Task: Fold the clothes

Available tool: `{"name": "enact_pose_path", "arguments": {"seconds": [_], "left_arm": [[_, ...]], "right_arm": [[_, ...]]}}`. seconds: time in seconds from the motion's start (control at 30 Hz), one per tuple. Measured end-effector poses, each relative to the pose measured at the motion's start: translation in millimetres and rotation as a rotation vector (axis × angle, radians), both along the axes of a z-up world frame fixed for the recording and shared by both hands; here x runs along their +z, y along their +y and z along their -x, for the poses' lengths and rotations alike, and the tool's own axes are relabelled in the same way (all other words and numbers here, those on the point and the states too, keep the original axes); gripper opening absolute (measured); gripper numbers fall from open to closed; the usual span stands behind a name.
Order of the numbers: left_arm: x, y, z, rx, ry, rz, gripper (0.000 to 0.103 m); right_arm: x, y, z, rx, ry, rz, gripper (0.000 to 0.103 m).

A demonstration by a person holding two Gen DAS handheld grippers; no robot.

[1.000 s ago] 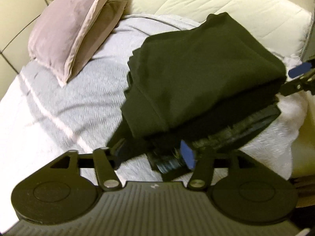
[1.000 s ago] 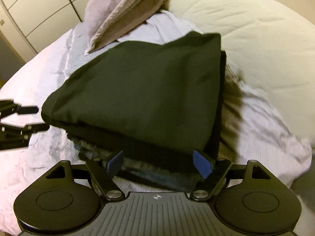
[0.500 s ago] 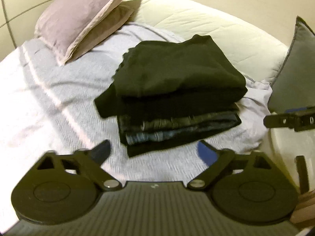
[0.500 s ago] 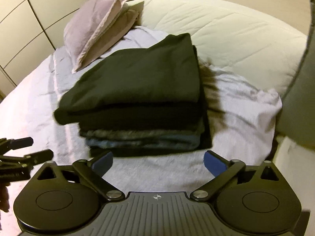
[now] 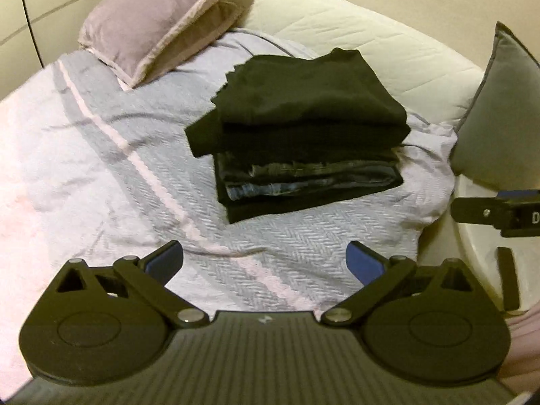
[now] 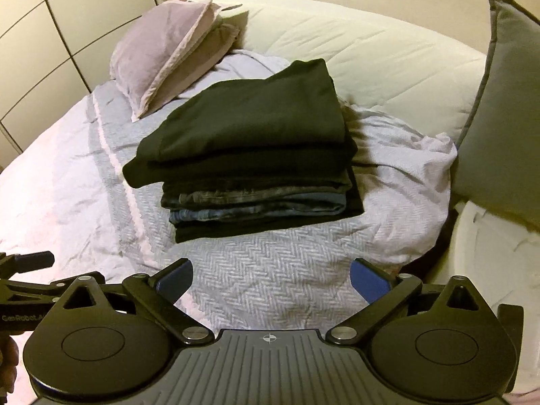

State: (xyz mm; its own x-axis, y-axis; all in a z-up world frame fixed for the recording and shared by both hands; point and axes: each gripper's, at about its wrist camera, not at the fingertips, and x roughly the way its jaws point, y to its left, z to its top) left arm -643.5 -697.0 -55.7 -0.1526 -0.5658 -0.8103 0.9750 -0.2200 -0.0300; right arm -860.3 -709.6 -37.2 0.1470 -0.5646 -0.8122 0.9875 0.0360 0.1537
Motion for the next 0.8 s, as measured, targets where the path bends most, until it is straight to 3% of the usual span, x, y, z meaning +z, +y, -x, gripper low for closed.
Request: {"name": "enact_pose_path", "arguments": {"seconds": [0.2,0.8], "left_arm": [[7.1,-2.2,14.4,0.012,0.037,0.002,0.101],[8.6,1.9,32.5,0.01,0.006,-0.035,0.1]], "right_arm": [[9.9,4.3,1.1,0.03,0.036,0.022,0.102],[3.8,19.1,20.8,-0.027,-0.008,0.001,0.102]]}}
